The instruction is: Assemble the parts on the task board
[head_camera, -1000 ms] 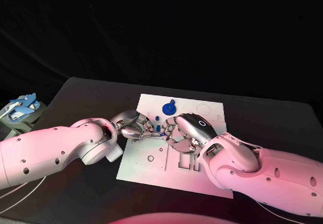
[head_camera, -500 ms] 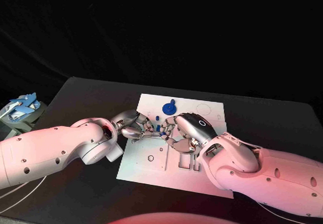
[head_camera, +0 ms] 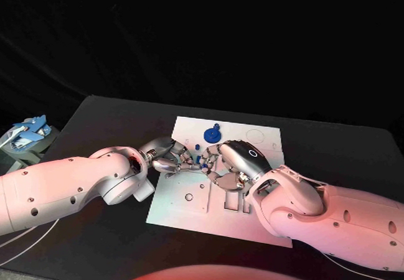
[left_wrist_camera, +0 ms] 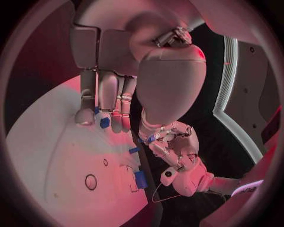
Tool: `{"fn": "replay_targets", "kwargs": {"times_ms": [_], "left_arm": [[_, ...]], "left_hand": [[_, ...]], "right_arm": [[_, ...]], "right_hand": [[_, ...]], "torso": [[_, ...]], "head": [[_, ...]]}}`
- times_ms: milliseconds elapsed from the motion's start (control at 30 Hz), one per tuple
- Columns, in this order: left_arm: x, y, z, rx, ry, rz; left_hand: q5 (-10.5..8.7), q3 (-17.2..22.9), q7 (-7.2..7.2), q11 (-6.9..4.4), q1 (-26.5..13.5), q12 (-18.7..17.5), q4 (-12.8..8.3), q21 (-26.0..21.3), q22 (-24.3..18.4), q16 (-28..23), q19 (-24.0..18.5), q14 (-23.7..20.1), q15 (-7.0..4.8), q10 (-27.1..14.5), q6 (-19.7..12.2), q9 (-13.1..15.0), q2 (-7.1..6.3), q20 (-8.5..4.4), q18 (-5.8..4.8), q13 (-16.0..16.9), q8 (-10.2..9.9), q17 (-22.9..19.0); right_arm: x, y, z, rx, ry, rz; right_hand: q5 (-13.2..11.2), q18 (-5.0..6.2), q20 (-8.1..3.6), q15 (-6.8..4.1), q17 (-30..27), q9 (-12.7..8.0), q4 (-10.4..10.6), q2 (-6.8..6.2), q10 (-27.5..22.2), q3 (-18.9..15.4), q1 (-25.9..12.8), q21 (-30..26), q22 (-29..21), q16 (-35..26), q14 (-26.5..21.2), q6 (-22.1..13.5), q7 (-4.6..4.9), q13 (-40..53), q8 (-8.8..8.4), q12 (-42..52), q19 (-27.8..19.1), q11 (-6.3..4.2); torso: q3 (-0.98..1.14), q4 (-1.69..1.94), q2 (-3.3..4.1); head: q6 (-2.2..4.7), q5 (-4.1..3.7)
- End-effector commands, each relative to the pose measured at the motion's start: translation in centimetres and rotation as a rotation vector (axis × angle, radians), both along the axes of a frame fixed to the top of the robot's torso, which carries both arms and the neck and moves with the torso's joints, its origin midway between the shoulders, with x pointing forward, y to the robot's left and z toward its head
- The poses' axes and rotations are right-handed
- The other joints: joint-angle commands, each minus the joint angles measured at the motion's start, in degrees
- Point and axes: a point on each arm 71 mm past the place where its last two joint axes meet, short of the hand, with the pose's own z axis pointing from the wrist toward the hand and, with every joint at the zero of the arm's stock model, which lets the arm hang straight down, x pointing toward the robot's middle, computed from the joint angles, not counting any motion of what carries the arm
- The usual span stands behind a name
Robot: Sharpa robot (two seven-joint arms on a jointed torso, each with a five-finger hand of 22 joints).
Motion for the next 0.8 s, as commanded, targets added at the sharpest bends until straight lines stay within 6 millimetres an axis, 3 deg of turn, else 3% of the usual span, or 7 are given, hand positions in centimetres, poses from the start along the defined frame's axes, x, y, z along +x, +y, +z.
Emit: {"fn": "replay_targets", "kwargs": {"times_ms": [33,433,800], "left_arm": [[-0.1,-0.2,0.0,-0.002,0.003,-0.013],[0.1,0.1,-0.1,-0.002,0.003,-0.006],[1.0,2.4,-0.4,-0.050,0.041,0.081]], "left_hand": [[-0.11,-0.43,-0.42,-0.29,0.45,0.29,-0.02,0.34,0.05,0.20,0.35,0.46,0.05,0.01,0.03,0.06,0.07,-0.04,-0.85,0.07,0.25,0.05],[-0.11,-0.51,-0.41,-0.28,0.52,0.28,0.02,0.29,-0.04,0.20,0.28,0.45,0.04,0.01,0.03,0.05,0.09,-0.05,-0.83,0.07,0.24,0.01],[0.01,0.37,-0.37,-0.15,3.86,-0.38,-0.15,-0.25,-0.87,-0.02,-0.58,0.08,0.15,-0.53,-0.29,-0.25,1.17,-0.03,-0.64,-0.09,-0.20,-0.54]], "right_arm": [[-0.1,0.2,0.1,0.005,-0.013,0.013],[0.0,0.0,0.0,-0.004,-0.005,0.009],[0.4,-0.4,-0.3,-0.021,-0.003,-0.001]], "right_hand": [[0.32,-0.66,0.03,-0.48,0.02,0.05,0.33,-0.12,0.40,0.06,-0.17,-0.13,1.00,-0.23,1.85,0.39,0.09,0.00,0.24,-0.34,0.22,0.02],[0.38,-0.67,0.02,-0.49,0.02,0.08,0.33,-0.11,0.44,0.08,-0.11,-0.12,1.02,-0.24,1.85,0.41,0.07,0.01,0.25,-0.39,0.25,0.01],[0.41,-0.68,0.01,-0.51,0.08,0.10,0.33,-0.09,0.47,0.10,-0.05,-0.07,1.07,-0.22,1.87,0.43,0.06,0.02,0.25,-0.43,0.29,-0.01]], "torso": [[0.00,-0.05,-0.02],[-0.01,0.05,-0.07],[-0.04,-0.09,0.02]], "head": [[-0.07,-0.01],[-0.07,-0.10],[-0.03,-0.21]]}}
